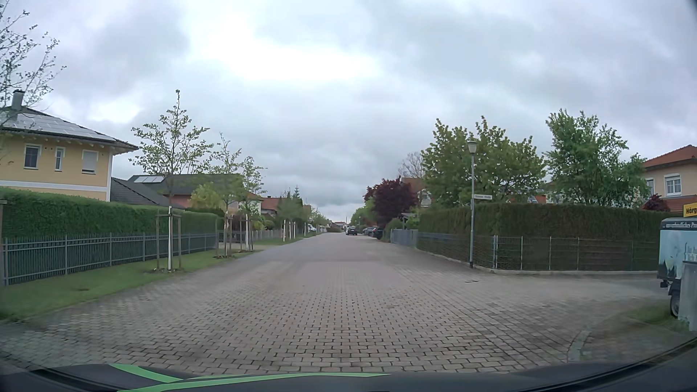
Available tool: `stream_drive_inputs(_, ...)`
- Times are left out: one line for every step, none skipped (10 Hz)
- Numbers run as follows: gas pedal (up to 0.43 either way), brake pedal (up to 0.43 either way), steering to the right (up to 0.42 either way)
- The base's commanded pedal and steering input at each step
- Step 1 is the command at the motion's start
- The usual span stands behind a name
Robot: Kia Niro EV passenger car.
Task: Follow the waypoints while adhering to traffic rules and regulations
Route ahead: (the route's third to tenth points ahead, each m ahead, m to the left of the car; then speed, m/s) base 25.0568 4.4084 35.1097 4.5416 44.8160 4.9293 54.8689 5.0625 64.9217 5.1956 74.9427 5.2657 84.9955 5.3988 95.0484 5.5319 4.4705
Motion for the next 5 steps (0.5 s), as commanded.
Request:
stream_drive_inputs(0.0,0.0,0.005)
stream_drive_inputs(0.0,0.0,0.006)
stream_drive_inputs(0.0,0.0,0.007)
stream_drive_inputs(0.0,0.0,0.009)
stream_drive_inputs(0.039,0.0,0.01)
